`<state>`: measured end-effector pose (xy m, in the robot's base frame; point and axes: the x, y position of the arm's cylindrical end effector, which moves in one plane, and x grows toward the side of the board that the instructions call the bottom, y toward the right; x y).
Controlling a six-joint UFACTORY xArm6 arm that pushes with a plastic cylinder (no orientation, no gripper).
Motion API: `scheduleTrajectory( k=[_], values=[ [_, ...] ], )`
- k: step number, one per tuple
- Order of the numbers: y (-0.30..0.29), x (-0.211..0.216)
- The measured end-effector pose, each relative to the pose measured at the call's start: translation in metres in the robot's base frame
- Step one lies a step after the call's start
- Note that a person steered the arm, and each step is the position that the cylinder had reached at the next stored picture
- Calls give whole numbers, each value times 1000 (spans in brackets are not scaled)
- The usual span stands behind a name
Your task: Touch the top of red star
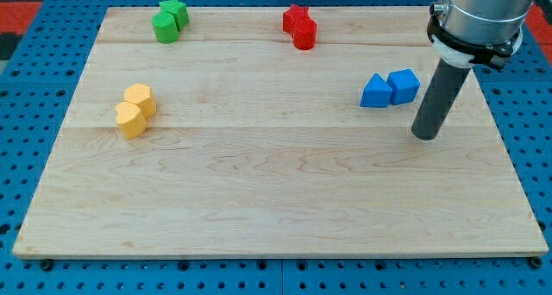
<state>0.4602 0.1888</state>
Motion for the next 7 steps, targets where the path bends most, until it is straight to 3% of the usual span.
scheduleTrajectory(
  k=[3,4,6,7],
  values=[
    [9,-12],
    [14,-36],
    [26,-136],
    [-26,-156]
  ],
)
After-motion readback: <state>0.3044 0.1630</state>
